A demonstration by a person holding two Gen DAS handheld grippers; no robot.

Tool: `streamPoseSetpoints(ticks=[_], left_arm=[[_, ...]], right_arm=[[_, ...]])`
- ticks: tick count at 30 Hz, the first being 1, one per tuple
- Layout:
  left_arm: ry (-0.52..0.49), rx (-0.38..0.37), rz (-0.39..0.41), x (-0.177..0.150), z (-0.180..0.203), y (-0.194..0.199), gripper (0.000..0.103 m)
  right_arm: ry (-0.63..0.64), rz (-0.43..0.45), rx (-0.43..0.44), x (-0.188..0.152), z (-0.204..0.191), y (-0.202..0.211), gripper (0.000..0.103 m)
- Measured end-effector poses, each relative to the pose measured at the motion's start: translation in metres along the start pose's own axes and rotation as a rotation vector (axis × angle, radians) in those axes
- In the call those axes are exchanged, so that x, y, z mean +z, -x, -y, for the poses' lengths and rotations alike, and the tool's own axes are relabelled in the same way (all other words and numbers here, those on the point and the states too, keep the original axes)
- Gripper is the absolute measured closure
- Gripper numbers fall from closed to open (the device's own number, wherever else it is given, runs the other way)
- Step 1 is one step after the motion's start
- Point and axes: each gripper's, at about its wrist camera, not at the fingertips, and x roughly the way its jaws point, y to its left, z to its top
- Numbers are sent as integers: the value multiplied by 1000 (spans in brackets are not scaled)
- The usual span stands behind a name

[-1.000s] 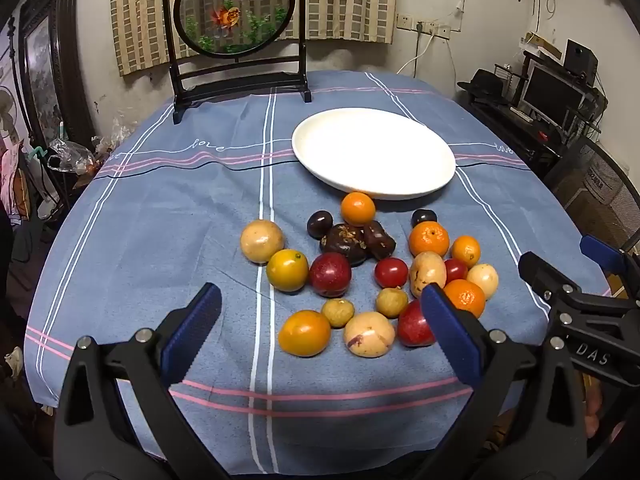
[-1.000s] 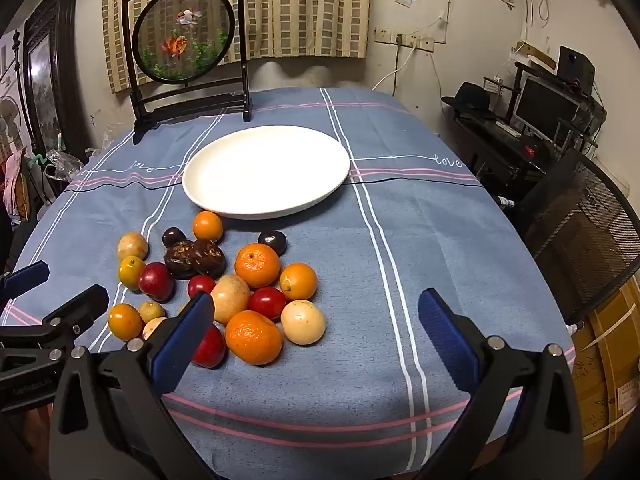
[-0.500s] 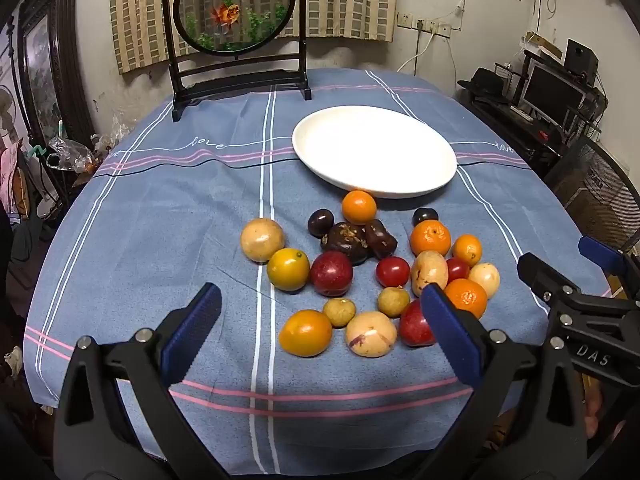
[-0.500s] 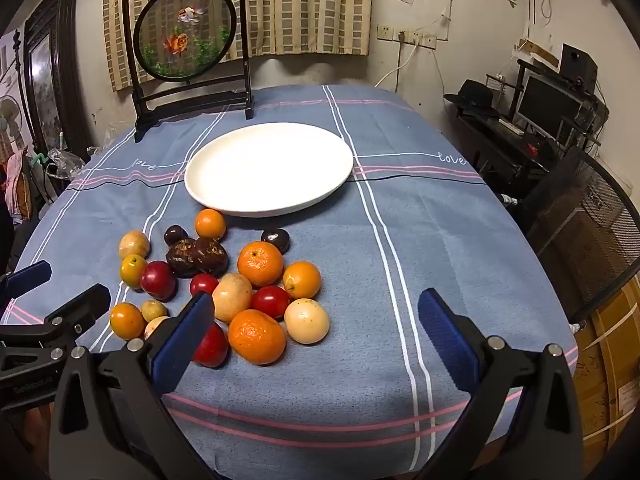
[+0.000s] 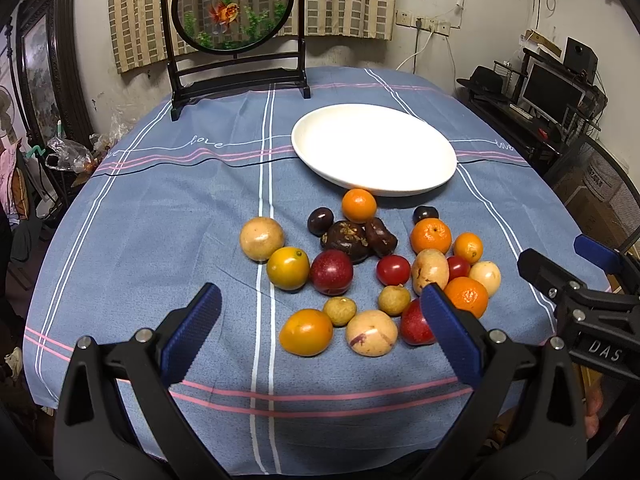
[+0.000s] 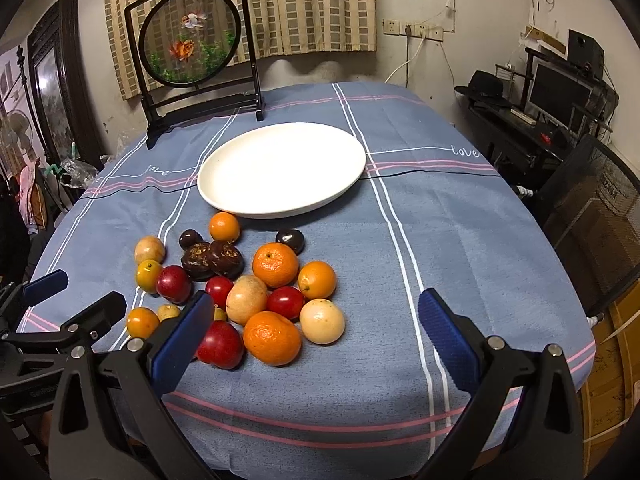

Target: Organize fruits

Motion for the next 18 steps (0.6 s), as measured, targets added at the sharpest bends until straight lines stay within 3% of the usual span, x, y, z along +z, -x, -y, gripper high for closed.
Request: streamPoseSetpoints(ticks=[18], left_arm=[[2,1,-3,-5,0,-6,2]], right_arm=[[7,-11,-15,-1,-1,0,1]])
